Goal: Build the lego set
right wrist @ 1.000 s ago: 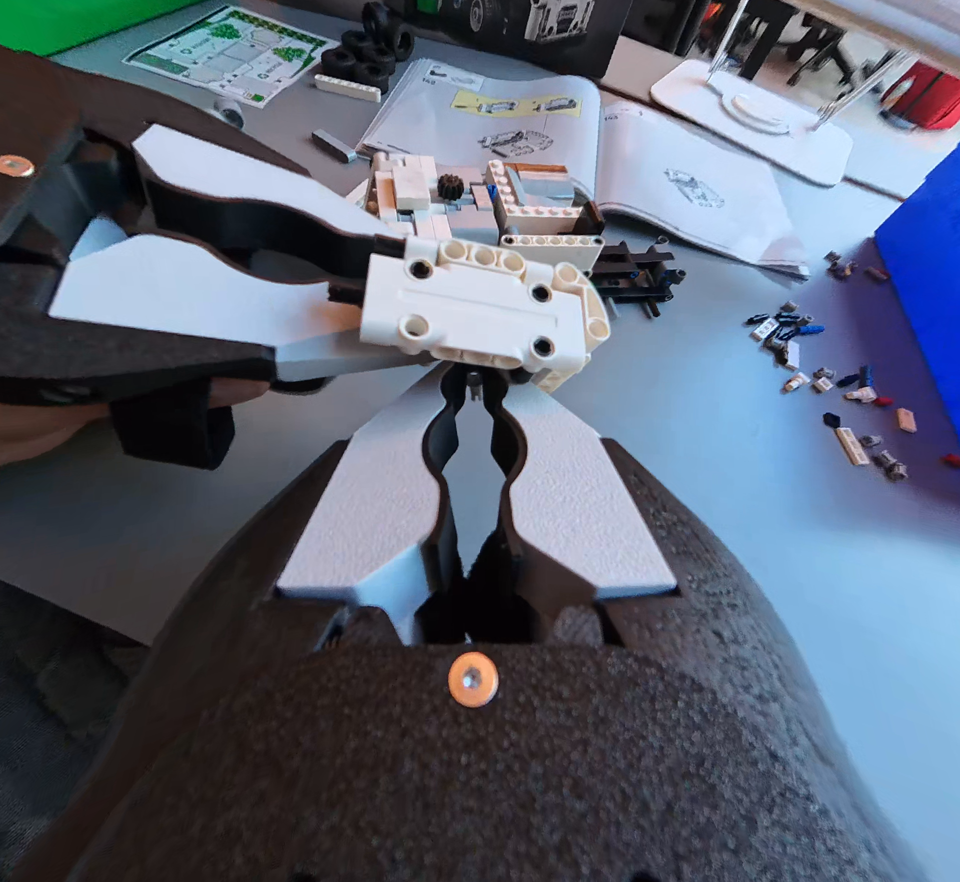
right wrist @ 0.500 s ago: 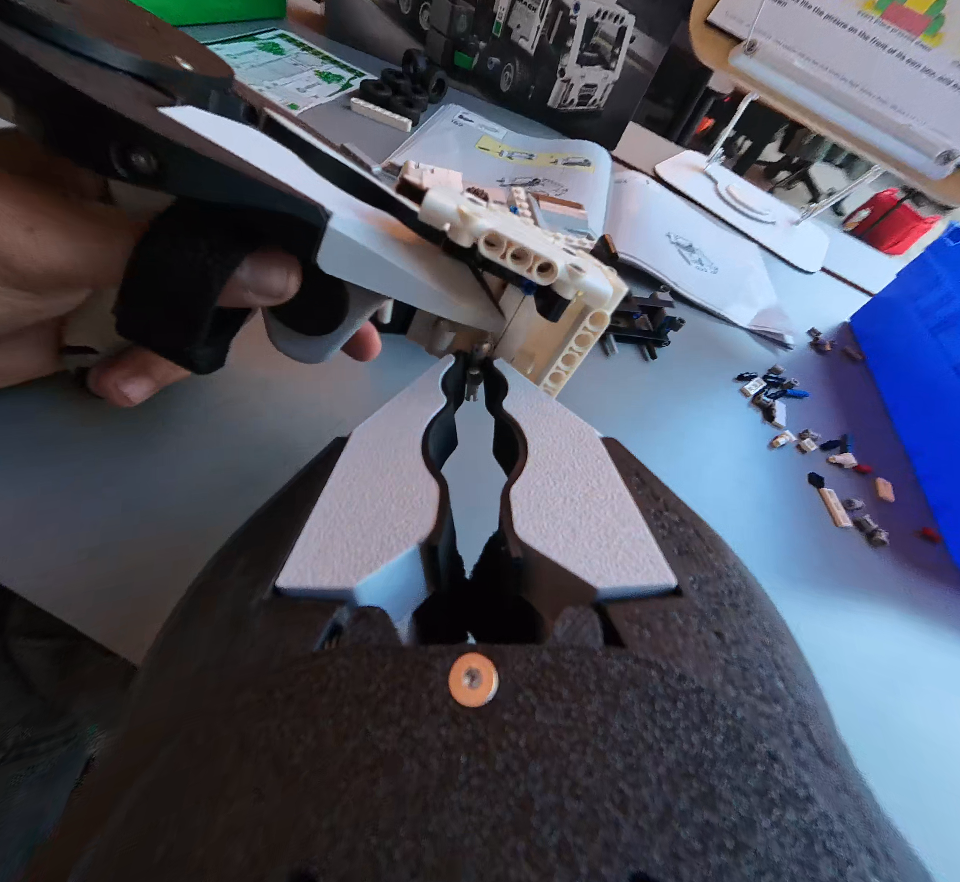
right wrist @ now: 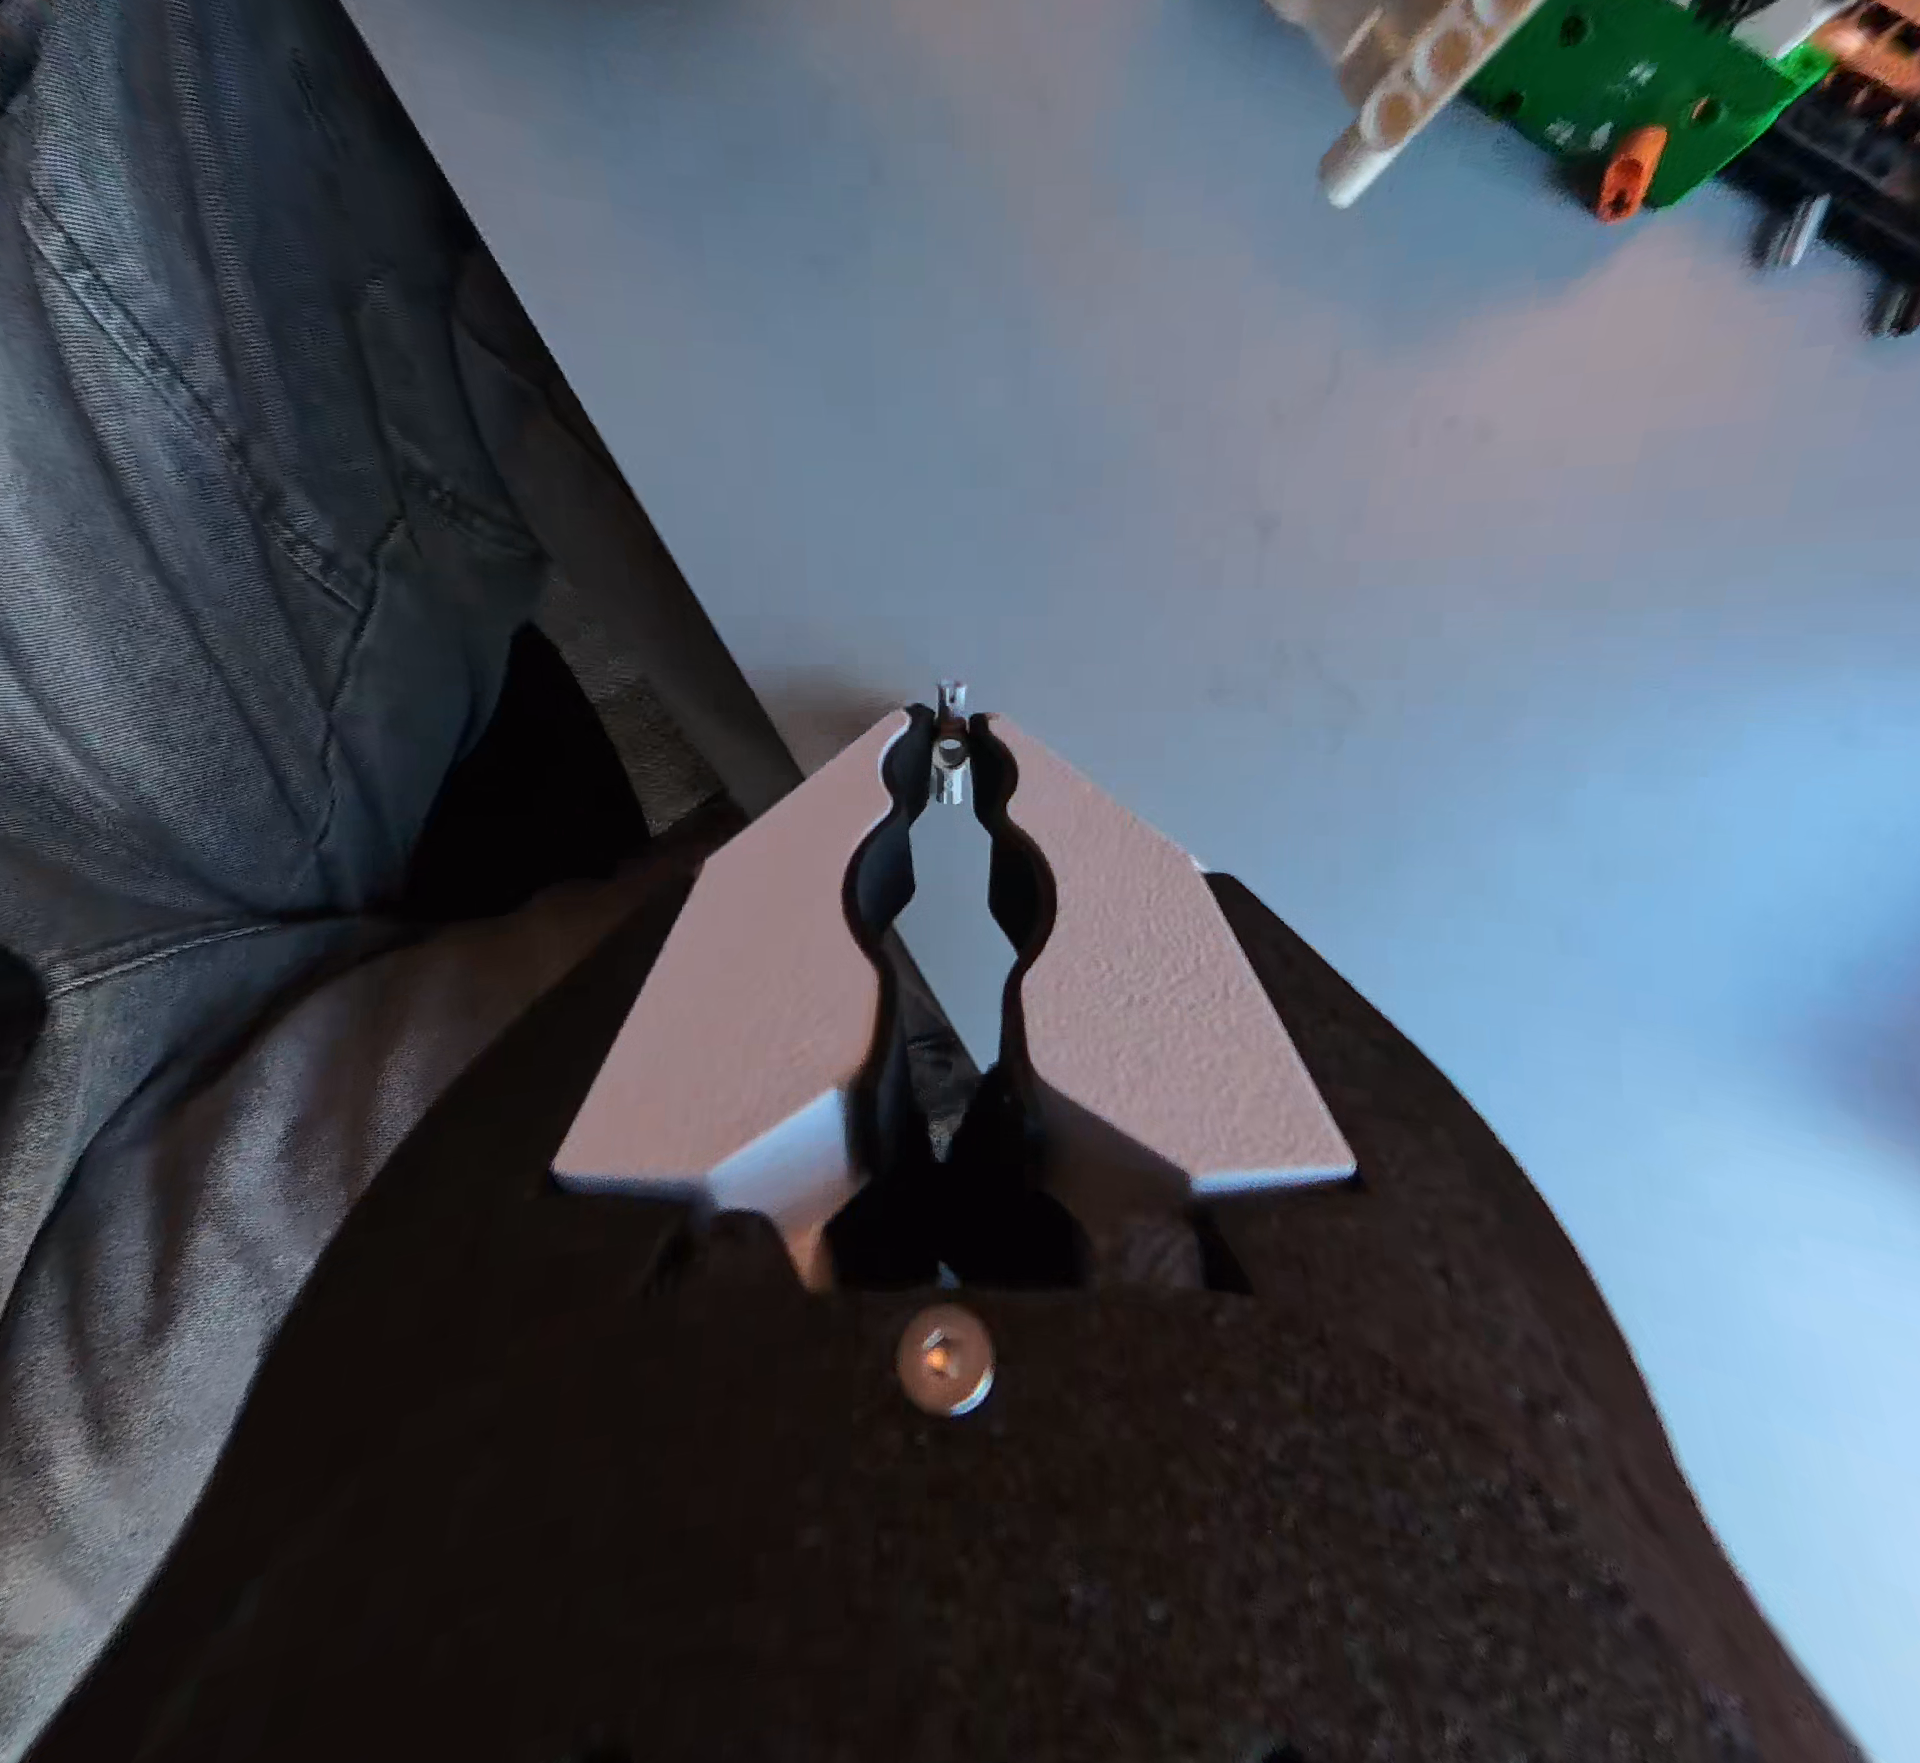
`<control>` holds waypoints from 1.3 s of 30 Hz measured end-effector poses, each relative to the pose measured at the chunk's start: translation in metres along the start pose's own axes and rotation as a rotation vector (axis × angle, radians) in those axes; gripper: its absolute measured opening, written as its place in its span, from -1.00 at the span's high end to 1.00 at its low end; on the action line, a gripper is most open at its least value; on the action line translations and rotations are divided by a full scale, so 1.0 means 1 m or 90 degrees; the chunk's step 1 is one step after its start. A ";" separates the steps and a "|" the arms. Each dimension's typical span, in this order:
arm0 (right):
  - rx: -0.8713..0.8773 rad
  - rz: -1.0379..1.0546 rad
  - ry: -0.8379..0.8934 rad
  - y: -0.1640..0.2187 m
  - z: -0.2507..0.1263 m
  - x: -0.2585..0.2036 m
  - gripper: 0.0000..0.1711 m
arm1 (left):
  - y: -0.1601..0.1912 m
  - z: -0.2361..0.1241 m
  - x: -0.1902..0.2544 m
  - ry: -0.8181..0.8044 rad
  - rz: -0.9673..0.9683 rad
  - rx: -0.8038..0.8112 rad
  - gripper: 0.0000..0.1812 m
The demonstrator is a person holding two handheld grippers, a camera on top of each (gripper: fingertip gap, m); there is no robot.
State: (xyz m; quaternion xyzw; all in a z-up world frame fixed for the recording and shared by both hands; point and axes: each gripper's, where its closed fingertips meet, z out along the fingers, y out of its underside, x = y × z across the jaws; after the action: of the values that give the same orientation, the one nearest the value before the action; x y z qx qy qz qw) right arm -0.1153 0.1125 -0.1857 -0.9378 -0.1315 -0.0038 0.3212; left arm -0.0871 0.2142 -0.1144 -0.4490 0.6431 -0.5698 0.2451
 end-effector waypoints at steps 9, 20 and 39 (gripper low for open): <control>0.064 0.018 0.004 0.007 0.003 0.003 0.84 | 0.001 0.000 0.003 0.003 0.013 -0.003 0.92; 0.246 0.088 0.016 0.018 -0.020 0.004 0.82 | 0.003 0.002 0.011 0.023 0.021 -0.008 0.93; 0.115 -0.046 -0.086 -0.017 -0.004 0.015 0.95 | 0.004 0.003 0.021 0.042 0.058 -0.009 0.93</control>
State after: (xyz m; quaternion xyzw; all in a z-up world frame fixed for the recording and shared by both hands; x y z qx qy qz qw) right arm -0.1048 0.1264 -0.1710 -0.8978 -0.1862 0.0596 0.3946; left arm -0.0958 0.1948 -0.1145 -0.4018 0.6748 -0.5679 0.2463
